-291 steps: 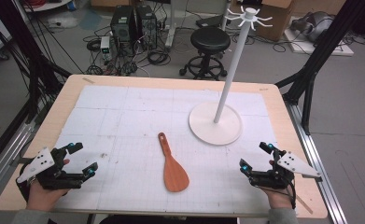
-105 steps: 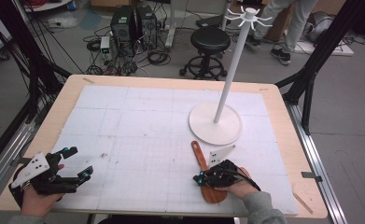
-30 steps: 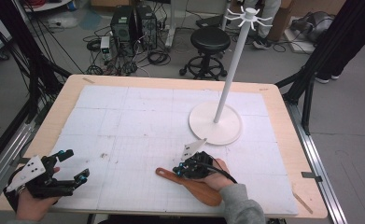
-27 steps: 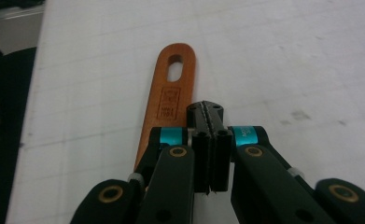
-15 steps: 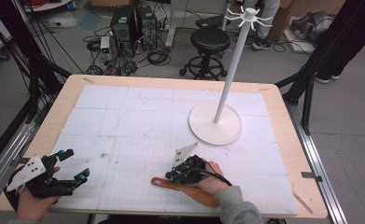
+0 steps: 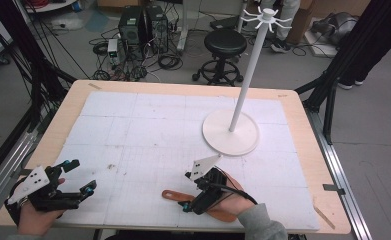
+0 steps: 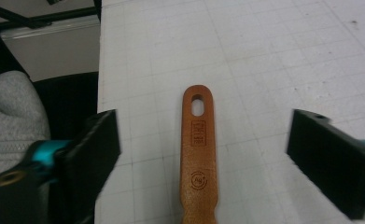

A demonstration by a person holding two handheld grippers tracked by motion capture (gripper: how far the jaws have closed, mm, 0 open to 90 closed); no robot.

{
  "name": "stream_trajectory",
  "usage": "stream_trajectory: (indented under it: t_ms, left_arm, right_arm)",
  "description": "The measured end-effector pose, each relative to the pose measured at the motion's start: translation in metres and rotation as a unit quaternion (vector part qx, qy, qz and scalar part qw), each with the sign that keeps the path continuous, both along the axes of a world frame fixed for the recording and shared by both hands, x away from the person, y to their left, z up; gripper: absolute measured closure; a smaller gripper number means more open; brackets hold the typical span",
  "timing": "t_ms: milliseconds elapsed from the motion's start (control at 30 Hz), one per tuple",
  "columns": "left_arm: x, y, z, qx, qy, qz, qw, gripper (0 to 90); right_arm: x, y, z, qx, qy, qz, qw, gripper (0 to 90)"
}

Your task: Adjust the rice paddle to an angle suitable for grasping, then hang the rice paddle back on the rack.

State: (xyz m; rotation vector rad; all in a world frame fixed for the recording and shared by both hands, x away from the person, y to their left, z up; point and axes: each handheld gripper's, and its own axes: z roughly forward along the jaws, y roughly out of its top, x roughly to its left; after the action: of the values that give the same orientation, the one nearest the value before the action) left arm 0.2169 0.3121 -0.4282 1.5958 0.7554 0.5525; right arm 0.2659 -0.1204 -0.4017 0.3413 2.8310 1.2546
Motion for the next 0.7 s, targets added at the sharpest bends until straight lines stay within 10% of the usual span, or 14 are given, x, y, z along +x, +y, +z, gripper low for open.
stream_trajectory:
  t_ms: [700]
  left_arm:
    - [-0.002, 0.003, 0.0, 0.0, 0.001, 0.005, 1.0, 6.3]
  right_arm:
    - [-0.003, 0.01, 0.007, -0.065, 0.017, -0.007, 0.9977, 1.3]
